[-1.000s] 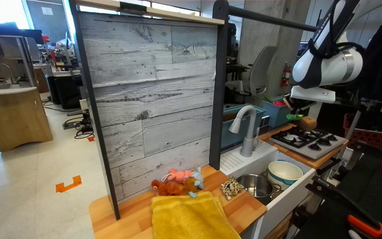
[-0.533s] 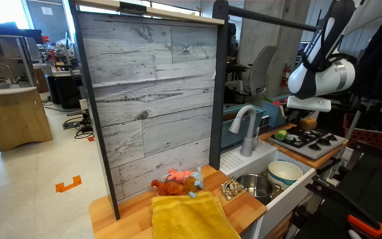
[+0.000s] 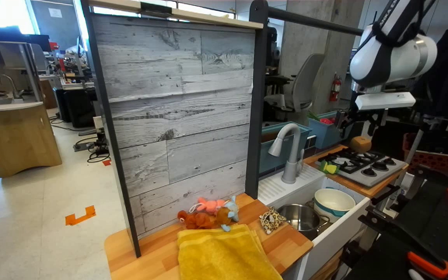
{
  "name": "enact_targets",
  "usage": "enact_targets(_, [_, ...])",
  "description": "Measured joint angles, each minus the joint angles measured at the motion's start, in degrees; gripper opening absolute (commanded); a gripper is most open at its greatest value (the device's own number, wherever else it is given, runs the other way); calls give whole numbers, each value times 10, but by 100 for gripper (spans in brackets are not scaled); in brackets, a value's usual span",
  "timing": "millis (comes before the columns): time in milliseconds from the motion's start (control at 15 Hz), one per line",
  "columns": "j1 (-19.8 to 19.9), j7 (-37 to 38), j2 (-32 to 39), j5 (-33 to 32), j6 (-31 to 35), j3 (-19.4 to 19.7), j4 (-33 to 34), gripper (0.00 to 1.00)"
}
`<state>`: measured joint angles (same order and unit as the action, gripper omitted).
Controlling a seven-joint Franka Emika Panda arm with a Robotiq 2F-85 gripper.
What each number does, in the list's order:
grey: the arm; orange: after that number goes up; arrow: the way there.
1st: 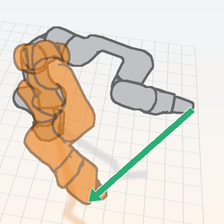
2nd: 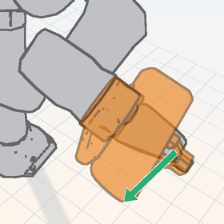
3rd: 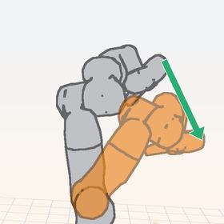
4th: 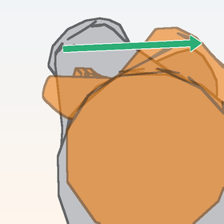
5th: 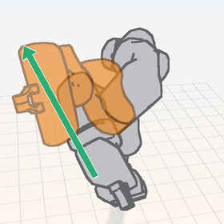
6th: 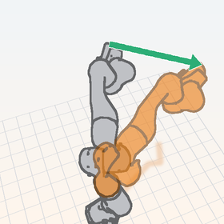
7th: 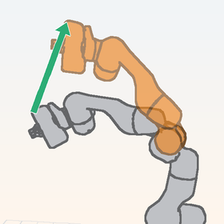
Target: Wipe the counter with the towel, then remove the plushies from the sink and put some of them on the counter and some on the stove
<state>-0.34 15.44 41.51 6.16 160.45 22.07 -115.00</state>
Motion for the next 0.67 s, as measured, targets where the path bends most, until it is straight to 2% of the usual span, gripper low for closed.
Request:
enact_targets(267, [0, -19, -40, -6, -16, 0, -33, 100])
enact_targets(400, [1, -25, -36, -39, -17, -3, -35, 100])
enact_targets(667, [2, -83, -52, -73, -18, -46, -66, 100])
